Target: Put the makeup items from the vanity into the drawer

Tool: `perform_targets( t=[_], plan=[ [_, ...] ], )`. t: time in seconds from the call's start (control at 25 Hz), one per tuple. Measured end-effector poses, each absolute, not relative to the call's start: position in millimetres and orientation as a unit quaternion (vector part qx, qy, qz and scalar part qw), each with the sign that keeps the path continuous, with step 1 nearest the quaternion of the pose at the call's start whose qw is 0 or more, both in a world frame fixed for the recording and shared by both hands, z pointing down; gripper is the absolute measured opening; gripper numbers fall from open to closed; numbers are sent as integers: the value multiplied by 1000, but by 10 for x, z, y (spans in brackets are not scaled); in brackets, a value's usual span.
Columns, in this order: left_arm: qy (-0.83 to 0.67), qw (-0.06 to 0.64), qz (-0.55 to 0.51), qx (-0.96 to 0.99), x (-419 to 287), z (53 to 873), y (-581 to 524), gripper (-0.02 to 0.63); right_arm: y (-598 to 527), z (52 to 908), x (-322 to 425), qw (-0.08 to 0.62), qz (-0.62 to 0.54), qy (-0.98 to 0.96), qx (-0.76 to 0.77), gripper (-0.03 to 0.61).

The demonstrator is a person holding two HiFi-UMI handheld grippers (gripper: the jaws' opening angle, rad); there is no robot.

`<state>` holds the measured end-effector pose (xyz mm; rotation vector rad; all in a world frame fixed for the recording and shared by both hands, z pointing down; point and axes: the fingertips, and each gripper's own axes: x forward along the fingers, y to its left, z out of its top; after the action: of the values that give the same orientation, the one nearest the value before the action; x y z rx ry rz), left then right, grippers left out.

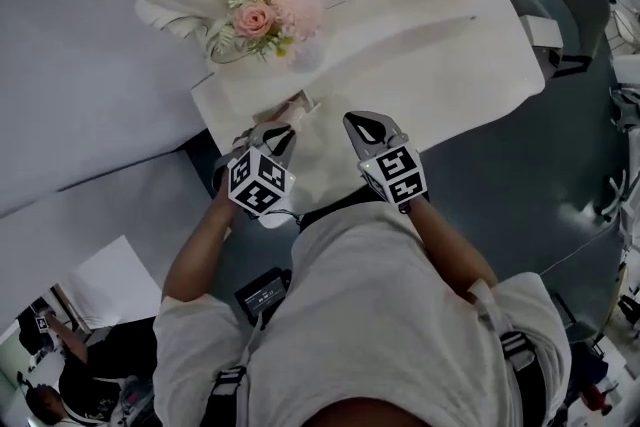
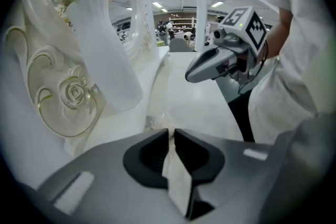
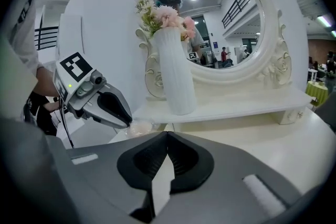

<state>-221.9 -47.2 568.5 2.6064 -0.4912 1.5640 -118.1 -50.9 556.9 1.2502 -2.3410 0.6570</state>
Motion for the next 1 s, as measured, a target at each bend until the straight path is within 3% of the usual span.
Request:
perform_targets(
  t=[0.4,1.0],
  plan=[
    [-41,-43,562,825,-2234,5860,-532,34,-457,5507,-1191,201,244,-823,472,1],
    [-53,-46,589,805,-2308,6022,-735,29,-509,5565,-1241,201,251,-813,486,0]
  ],
)
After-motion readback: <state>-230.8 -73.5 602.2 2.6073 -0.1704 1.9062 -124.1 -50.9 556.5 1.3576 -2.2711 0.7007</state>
